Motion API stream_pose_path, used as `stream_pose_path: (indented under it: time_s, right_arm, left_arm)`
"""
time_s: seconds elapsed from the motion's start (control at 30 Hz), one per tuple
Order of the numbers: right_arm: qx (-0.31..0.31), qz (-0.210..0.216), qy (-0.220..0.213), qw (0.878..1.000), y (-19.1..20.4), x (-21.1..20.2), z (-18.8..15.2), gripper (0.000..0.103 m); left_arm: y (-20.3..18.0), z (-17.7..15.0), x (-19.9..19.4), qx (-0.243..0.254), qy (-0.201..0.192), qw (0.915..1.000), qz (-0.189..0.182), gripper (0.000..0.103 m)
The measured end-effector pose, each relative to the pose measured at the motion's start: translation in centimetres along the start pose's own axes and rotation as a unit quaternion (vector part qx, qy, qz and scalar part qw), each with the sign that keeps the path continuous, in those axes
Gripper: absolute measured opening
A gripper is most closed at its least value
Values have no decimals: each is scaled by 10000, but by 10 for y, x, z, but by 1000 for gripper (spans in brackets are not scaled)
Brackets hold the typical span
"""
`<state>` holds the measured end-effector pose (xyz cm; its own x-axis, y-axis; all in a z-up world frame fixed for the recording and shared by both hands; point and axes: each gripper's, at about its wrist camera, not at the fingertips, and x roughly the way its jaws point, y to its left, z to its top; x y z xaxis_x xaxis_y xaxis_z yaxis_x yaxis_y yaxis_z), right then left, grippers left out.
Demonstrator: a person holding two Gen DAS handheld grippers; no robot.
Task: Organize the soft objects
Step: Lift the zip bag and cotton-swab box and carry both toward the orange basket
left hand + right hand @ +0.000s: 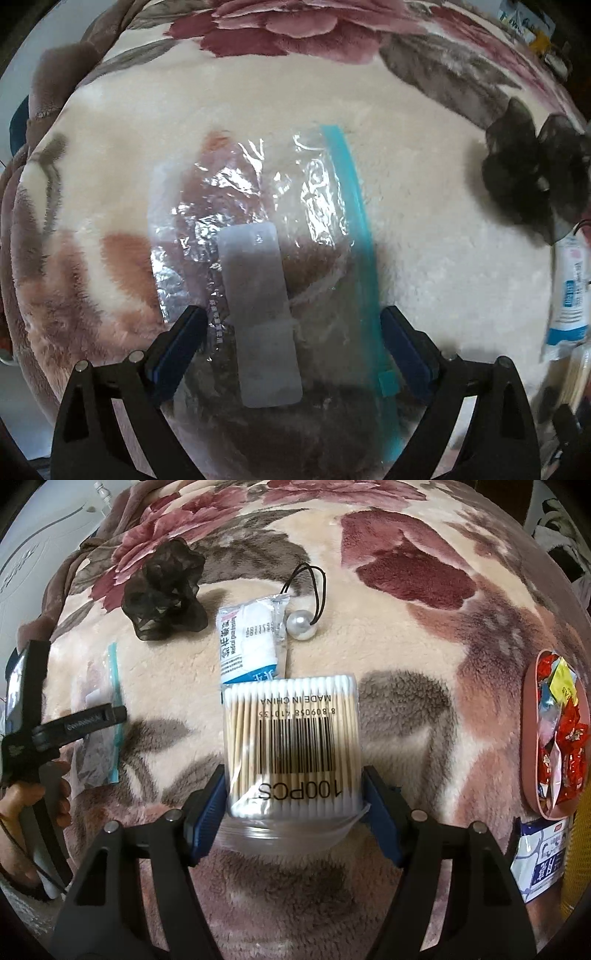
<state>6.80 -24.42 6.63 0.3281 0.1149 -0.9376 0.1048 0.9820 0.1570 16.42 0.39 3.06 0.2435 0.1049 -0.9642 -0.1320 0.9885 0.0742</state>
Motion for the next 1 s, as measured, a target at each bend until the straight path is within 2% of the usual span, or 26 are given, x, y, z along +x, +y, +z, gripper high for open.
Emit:
stream_pose_path:
  time_s: [0.23,0.3,0.33,0.37,0.4,0.43,0.47,0.53,0.57,0.7,0.77,1.0]
  right_arm:
    - [1,5,6,10000,0,3,0,72]
    - [10,17,8,10000,0,3,0,72]
    - [12,23,9,10000,0,2,0,72]
    - [15,27,8,10000,-1,2,0,72]
    - [18,25,7,10000,-1,2,0,72]
    - [22,24,7,10000,-2,1,0,72]
    - [25,22,7,10000,-2,1,0,72]
    - [26,19,4,10000,-2,1,-1,72]
    - [28,20,-2,10000,-2,0,-1,72]
    - [40,28,-25,10000,-1,-4,-3,72]
    - [38,38,-44,10000,1,-6,-5,72]
    - [-37,108,-178,9998,12,-27,-18,71]
  left_arm:
    - [-18,2,-7,37,-43,10000,-3,96]
    - [-22,1,-3,157,-5,9994,309,97]
    - [-19,-2,-3,136,-7,9993,346,96]
    - [-15,-2,-3,7,-50,9998,199,85]
    - [-10,-2,-3,-164,-53,9999,-4,80]
    - [-5,-3,-3,-213,-16,9998,-44,69]
    - [-3,-5,-5,-211,-25,9998,-31,43]
    - [6,-6,-9,-184,-12,9998,29,4]
    - [12,-7,-10,-250,6,9997,-38,3]
    - [36,-15,-20,-537,29,9961,-701,0]
    - [45,-22,-27,-557,5,9945,-886,0]
    - [51,-40,-61,-460,-240,9928,-1081,0]
